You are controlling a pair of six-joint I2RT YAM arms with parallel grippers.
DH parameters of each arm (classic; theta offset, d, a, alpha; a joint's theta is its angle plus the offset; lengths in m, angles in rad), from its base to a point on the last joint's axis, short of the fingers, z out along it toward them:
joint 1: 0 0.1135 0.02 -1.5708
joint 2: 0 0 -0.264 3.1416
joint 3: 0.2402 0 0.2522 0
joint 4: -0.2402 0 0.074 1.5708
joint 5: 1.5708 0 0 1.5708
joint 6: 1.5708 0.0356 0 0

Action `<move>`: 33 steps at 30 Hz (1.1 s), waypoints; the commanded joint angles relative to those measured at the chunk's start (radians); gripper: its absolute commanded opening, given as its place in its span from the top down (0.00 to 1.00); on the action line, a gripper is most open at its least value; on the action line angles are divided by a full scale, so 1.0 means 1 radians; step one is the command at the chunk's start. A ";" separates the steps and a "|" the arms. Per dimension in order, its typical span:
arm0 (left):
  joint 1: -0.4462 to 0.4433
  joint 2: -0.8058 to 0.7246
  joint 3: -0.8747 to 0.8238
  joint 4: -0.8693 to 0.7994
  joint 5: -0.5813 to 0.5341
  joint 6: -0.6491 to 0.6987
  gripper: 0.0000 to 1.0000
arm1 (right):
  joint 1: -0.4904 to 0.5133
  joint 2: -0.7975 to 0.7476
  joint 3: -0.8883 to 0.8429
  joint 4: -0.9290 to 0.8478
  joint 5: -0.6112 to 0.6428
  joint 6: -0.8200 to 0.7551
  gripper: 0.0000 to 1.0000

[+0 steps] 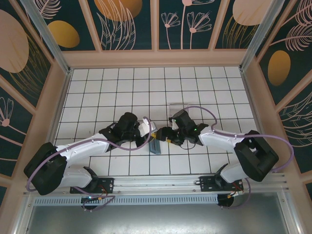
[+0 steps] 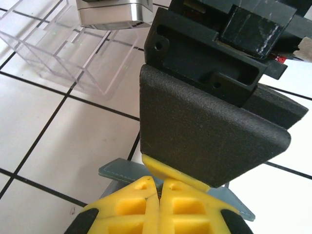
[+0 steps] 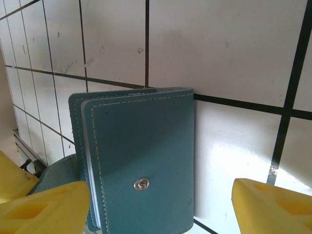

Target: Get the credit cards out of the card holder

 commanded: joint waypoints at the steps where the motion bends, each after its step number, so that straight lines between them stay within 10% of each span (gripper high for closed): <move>1: -0.003 -0.012 0.013 0.043 0.031 -0.006 1.00 | 0.020 0.034 0.040 0.005 0.003 -0.001 0.23; 20: -0.004 -0.086 -0.018 0.063 0.000 -0.029 1.00 | 0.008 -0.032 0.010 -0.021 0.072 0.027 0.20; 33: -0.003 -0.058 -0.004 0.034 -0.037 -0.029 1.00 | 0.008 0.018 -0.002 0.006 0.064 0.022 0.66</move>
